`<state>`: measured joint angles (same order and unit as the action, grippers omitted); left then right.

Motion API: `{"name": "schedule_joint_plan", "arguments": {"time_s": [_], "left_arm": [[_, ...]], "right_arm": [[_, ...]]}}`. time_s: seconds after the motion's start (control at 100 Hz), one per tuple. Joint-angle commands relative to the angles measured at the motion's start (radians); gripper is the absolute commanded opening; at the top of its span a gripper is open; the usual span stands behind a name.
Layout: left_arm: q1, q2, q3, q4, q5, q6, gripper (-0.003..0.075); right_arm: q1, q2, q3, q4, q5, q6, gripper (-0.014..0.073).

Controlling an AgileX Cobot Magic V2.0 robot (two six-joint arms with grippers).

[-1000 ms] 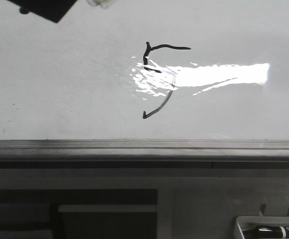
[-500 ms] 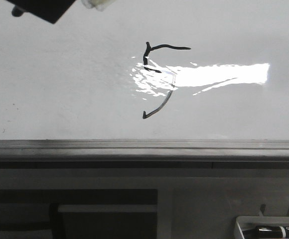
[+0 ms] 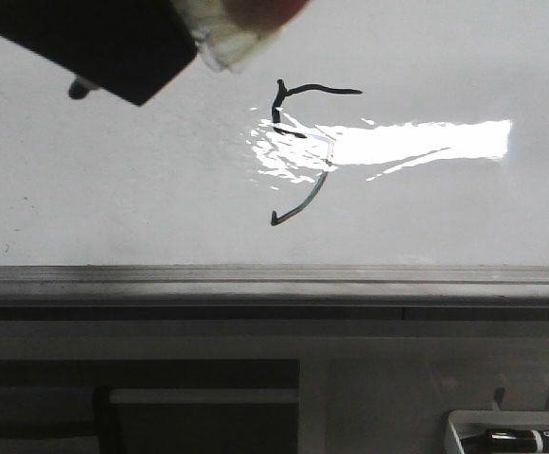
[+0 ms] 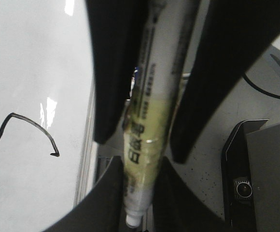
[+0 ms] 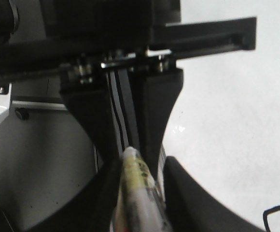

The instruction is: Write number 5 on whiteboard

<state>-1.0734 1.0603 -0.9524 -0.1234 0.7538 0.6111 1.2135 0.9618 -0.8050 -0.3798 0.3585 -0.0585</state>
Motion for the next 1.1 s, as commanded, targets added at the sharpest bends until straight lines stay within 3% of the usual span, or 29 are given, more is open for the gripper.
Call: {"name": "schedule_joint_plan", "arguments": {"time_s": [0.0,0.08,0.53,0.83,0.95,1.01,1.09], "left_arm": [[-0.001,-0.007,-0.032,0.013,-0.057,-0.032,-0.002],[-0.001,-0.004,-0.032,0.017,-0.057,-0.032,-0.002],[0.105,0.008,0.032,0.011,-0.101,-0.032,-0.002],[0.173,0.061,0.114,-0.143,-0.227,-0.05,-0.002],[0.223,0.09,0.118,-0.146,-0.328,-0.304,-0.002],[0.253,0.1,0.118,-0.139,-0.354,-0.406,-0.0021],[0.285,0.107,0.118,-0.138,-0.39,-0.44,-0.0021]], "right_arm": [[0.001,-0.014,-0.03,-0.015,-0.1,-0.009,0.0325],[-0.011,-0.014,-0.03,-0.028,-0.1,-0.009,0.0369],[-0.041,-0.014,-0.03,-0.046,-0.141,-0.009,0.0369],[-0.05,-0.069,-0.03,-0.104,-0.17,-0.009,0.0363],[-0.083,-0.133,-0.03,-0.104,-0.137,0.015,0.026],[-0.104,-0.17,-0.03,-0.104,-0.104,0.032,0.0159],[-0.127,-0.216,-0.03,-0.104,-0.051,0.052,0.0008]]}}
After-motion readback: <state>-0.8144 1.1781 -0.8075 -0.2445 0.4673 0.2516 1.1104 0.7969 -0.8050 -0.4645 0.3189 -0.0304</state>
